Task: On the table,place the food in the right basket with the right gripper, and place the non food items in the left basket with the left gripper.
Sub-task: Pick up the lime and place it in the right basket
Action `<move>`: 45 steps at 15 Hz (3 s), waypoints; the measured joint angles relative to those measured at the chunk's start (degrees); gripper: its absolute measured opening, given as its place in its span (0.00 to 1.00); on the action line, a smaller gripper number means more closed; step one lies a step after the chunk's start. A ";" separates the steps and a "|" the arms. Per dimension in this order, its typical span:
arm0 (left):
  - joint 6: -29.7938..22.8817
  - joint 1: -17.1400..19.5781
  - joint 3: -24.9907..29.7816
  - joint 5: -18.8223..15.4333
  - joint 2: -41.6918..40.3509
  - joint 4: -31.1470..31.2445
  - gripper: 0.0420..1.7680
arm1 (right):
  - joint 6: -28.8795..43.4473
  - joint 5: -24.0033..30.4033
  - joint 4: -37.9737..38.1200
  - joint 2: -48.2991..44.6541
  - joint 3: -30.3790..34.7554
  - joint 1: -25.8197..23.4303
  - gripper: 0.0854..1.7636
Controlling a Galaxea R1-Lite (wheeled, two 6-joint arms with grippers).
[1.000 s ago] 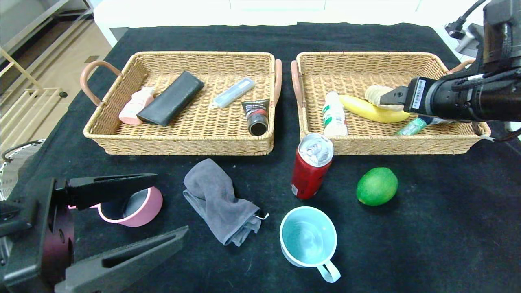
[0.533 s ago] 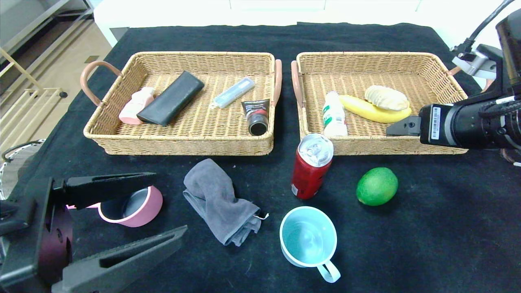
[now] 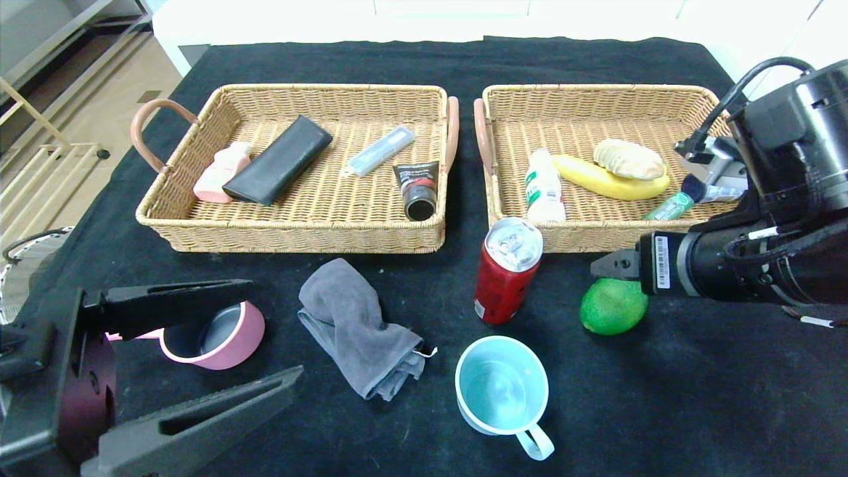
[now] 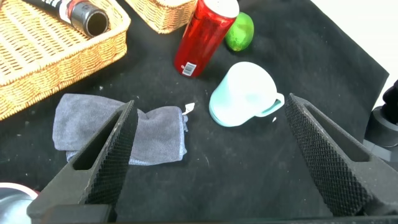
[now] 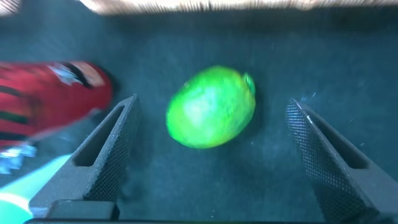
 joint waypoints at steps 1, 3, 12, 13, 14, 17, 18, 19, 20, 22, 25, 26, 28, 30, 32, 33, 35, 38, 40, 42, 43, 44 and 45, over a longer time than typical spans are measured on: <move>0.00 0.00 0.00 0.00 0.02 0.00 0.97 | 0.22 0.00 -0.09 0.41 0.85 0.20 0.96; 0.02 -0.05 0.00 0.00 0.00 0.00 0.97 | 1.46 -0.04 -0.24 1.44 2.12 0.28 0.96; 0.02 -0.05 0.01 0.02 -0.02 0.00 0.97 | 1.39 -1.96 -3.12 5.63 2.79 0.38 0.96; 0.00 -0.05 0.01 0.00 -0.02 0.02 0.97 | 1.39 -2.71 -3.45 6.27 2.68 0.44 0.96; -0.01 -0.05 0.01 0.00 -0.04 0.00 0.97 | 1.38 -3.51 -3.78 6.97 2.54 0.52 0.96; 0.00 0.00 0.01 0.00 -0.13 0.02 0.97 | 1.35 -5.81 -4.91 8.79 2.29 0.66 0.96; 0.02 -0.05 0.01 0.00 -0.13 0.00 0.97 | 1.44 -5.77 -5.60 9.20 2.29 0.68 0.96; 0.00 0.00 0.01 0.02 -0.15 -0.04 0.97 | 1.52 -5.74 -6.53 9.65 2.32 0.69 0.96; 0.02 0.02 0.01 0.00 -0.20 -0.09 0.97 | 1.55 -5.71 -6.95 10.01 2.40 0.69 0.96; 0.00 0.06 0.01 0.02 -0.33 -0.04 0.97 | 1.57 -5.62 -7.06 10.45 2.46 0.69 0.96; 0.02 0.04 0.01 0.00 -0.37 0.00 0.97 | 1.57 -5.63 -7.11 10.69 2.60 0.69 0.75; 0.02 0.04 0.01 0.00 -0.37 0.00 0.97 | 1.57 -5.68 -7.14 10.70 2.71 0.74 0.72; 0.00 0.04 0.01 -0.02 -0.37 0.00 0.97 | 1.57 -5.71 -7.14 10.81 2.79 0.79 0.71; 0.00 0.04 0.01 -0.05 -0.37 0.02 0.97 | 1.61 -5.63 -7.17 10.92 2.79 0.79 0.70; 0.02 0.04 0.01 -0.07 -0.37 0.02 0.97 | 1.63 -5.62 -7.13 11.00 2.82 0.79 0.70; 0.10 0.02 0.06 -0.07 -0.37 0.02 0.97 | 1.58 -5.66 -7.13 11.08 2.82 0.79 0.70; 0.29 -0.02 0.12 -0.09 -0.37 0.02 0.97 | 1.61 -5.71 -7.13 11.28 2.82 0.79 0.70; 0.30 -0.05 0.20 -0.09 -0.37 0.00 0.97 | 1.63 -5.66 -7.13 11.47 2.79 0.79 0.70; 0.29 0.02 0.20 -0.07 -0.37 0.00 0.97 | 1.66 -5.63 -7.08 11.50 2.76 0.79 0.70; 0.29 0.02 0.20 -0.09 -0.37 0.02 0.97 | 1.63 -5.55 -6.91 11.30 2.76 0.80 0.70; 0.33 0.02 0.20 -0.09 -0.37 0.02 0.97 | 1.61 -5.46 -6.75 11.00 2.82 0.83 0.70; 0.33 0.04 0.20 -0.09 -0.37 0.02 0.97 | 1.63 -5.38 -6.47 10.58 2.97 0.94 0.70; 0.38 0.04 0.20 -0.07 -0.37 0.00 0.97 | 1.58 -5.30 -5.99 9.90 3.32 1.21 0.70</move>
